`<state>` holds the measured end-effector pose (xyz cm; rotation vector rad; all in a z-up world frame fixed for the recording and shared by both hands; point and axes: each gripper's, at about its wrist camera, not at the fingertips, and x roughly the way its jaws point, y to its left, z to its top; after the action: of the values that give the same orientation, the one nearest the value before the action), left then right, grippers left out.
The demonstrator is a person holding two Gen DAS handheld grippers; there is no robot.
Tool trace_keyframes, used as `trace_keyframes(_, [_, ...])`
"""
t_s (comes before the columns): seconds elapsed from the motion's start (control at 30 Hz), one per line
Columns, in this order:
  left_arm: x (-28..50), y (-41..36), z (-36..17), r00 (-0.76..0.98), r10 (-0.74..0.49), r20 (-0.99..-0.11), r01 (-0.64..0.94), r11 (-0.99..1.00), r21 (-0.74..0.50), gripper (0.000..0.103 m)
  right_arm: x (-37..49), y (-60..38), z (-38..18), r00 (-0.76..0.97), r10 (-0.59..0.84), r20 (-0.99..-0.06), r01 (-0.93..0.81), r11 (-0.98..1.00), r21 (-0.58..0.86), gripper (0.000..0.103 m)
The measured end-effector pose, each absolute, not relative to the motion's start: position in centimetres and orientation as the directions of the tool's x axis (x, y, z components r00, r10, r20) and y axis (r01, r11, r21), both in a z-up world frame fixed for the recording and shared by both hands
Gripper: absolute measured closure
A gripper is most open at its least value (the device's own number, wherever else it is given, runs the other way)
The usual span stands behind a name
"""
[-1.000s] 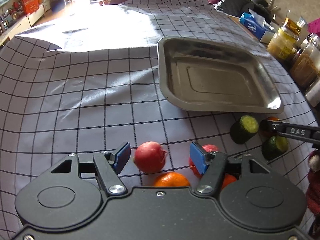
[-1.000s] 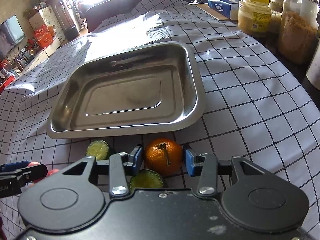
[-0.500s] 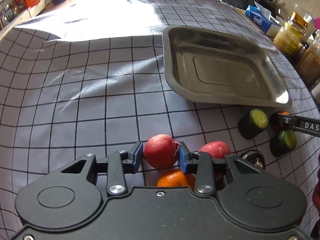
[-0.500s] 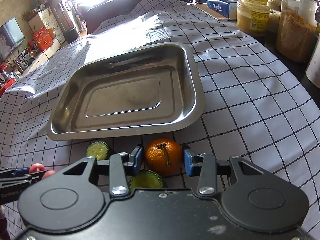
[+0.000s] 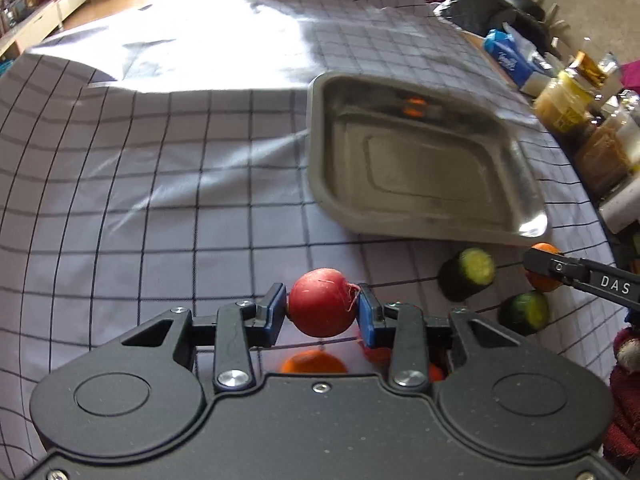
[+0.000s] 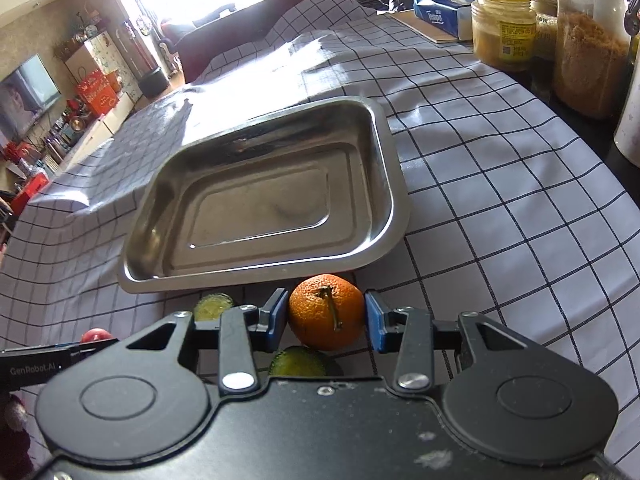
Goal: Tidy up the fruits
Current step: 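Carry the red tomato with the left tool while the right tool carries the tangerine over the tray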
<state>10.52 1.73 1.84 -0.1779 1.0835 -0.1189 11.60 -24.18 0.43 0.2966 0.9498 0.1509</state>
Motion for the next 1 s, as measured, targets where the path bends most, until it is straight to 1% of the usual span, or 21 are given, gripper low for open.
trace_keyframes(0.17, [11.8,0.0,4.4,0.497,-0.202,-0.844,0.052,0.978,-0.204,0.058,11.4,-24.7,3.2,0.599,0.288,-0.747,-0.008,0.935,0.354,0.061])
trace_keyframes(0.37, [14.3,-2.3,6.6,0.537,-0.234,-0.811,0.094,0.971,-0.218,0.058,12.1,-23.7,7.4,0.649,0.261,-0.714,-0.010,0.942,0.335,0.061])
trace_keyframes(0.5, [15.7,-3.5,6.9,0.570,-0.197,-0.797,0.081,0.979,-0.184,0.058,13.3,-23.0,9.4,0.655,0.254,-0.712,0.001,0.941,0.337,0.060])
trace_keyframes(0.6, [16.5,-3.6,6.0,0.556,-0.203,-0.806,0.070,0.978,-0.198,0.058,14.1,-22.6,10.2,0.662,0.234,-0.712,0.020,0.944,0.329,0.060])
trace_keyframes(0.67, [16.9,-3.5,5.3,0.539,-0.209,-0.816,0.061,0.976,-0.209,0.058,14.7,-22.5,10.2,0.656,0.229,-0.719,0.036,0.943,0.332,0.060])
trace_keyframes(0.7, [17.2,-3.7,5.0,0.528,-0.198,-0.826,0.062,0.979,-0.195,0.058,15.1,-22.5,9.9,0.648,0.227,-0.727,0.044,0.942,0.333,0.060])
trace_keyframes(0.8, [17.5,-3.8,4.6,0.532,-0.176,-0.828,0.059,0.984,-0.171,0.058,15.8,-22.2,8.2,0.618,0.196,-0.762,0.074,0.949,0.305,0.060])
trace_keyframes(1.0, [18.3,-3.9,3.7,0.511,-0.155,-0.845,0.044,0.987,-0.155,0.058,16.4,-22.4,5.2,0.590,0.175,-0.788,0.098,0.953,0.286,0.060])
